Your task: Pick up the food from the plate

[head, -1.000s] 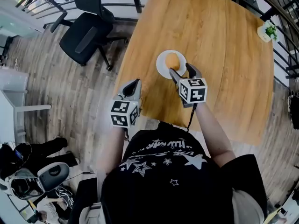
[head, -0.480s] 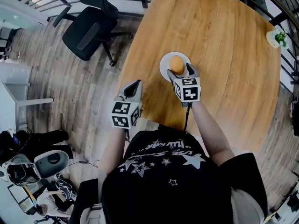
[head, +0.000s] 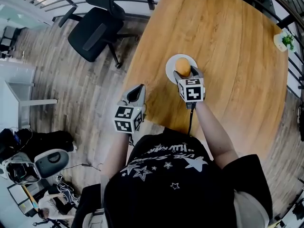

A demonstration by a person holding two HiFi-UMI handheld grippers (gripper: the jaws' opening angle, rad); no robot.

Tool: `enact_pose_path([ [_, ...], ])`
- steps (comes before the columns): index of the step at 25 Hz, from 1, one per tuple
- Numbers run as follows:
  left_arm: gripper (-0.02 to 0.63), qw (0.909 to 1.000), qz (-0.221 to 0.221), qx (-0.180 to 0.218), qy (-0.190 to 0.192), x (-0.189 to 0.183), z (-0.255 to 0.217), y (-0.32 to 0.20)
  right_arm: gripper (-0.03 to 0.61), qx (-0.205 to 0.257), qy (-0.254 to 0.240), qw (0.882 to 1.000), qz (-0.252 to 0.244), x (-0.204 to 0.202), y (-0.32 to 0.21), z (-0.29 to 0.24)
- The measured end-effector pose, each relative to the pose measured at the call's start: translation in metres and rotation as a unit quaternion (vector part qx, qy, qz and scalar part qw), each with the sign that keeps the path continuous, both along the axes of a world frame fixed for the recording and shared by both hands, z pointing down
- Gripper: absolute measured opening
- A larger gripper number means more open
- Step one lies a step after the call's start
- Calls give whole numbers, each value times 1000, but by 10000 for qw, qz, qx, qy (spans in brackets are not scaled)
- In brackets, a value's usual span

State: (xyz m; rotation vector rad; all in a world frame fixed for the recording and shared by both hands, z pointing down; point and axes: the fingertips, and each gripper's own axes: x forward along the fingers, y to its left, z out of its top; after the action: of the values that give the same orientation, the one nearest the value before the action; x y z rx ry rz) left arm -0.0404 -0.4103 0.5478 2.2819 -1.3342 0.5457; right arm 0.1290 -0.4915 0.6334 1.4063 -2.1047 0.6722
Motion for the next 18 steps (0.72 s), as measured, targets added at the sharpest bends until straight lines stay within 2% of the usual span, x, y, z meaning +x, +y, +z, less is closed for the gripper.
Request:
enact_pose_path([
  [7, 2, 9999, -64, 6, 85, -5, 1, 13, 330, -194, -96, 9997, -70, 4, 14, 0],
  [18, 2, 9996, 10, 134, 268, -11, -11, 29, 328, 86, -53, 9999, -14, 3, 33, -31],
])
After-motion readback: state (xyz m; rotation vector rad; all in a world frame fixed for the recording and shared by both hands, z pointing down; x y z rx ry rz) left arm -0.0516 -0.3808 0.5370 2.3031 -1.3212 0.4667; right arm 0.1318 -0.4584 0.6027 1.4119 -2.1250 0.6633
